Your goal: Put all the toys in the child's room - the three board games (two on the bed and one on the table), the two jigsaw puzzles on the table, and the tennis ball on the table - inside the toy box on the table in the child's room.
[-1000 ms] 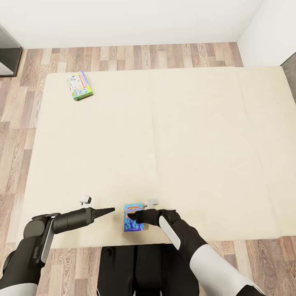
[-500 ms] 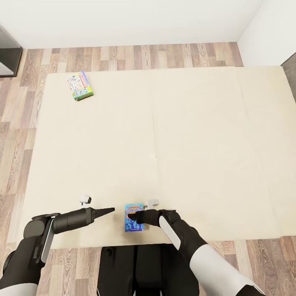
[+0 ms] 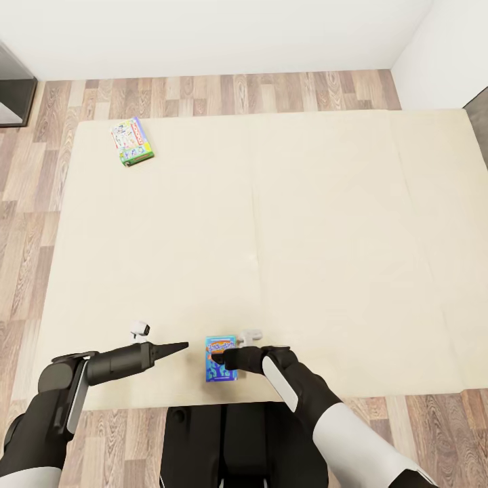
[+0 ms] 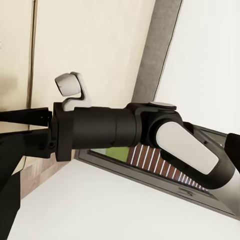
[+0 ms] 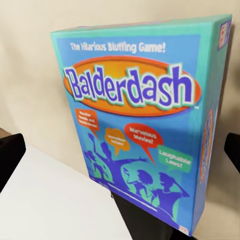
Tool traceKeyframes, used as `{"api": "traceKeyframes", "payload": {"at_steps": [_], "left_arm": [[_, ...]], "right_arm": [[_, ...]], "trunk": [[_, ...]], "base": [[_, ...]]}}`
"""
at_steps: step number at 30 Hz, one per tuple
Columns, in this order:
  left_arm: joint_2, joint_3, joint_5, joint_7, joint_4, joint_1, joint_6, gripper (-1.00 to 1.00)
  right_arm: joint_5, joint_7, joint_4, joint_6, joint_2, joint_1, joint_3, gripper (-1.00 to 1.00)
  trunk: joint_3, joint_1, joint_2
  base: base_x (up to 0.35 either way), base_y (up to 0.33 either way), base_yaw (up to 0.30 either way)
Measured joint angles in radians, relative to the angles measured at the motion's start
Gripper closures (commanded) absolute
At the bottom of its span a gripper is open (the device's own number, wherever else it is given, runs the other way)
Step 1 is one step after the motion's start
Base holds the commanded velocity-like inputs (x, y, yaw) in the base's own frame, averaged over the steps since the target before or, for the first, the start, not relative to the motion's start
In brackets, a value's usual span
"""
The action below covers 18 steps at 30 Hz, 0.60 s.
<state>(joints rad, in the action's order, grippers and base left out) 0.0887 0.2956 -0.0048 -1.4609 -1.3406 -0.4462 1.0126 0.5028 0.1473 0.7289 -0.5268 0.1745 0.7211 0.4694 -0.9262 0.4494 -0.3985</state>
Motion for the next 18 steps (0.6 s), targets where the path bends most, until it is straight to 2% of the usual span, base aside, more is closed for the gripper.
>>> {"api": "traceKeyframes", "payload": {"at_steps": [18], "left_arm": [[0.000, 0.000, 0.003, -0.002, -0.001, 0.000, 0.001, -1.00]], "right_arm": [[0.000, 0.000, -0.001, -0.003, 0.000, 0.000, 0.000, -1.00]], "trunk": [[0.000, 0.000, 0.000]], "base": [[0.000, 0.025, 0.000]]}}
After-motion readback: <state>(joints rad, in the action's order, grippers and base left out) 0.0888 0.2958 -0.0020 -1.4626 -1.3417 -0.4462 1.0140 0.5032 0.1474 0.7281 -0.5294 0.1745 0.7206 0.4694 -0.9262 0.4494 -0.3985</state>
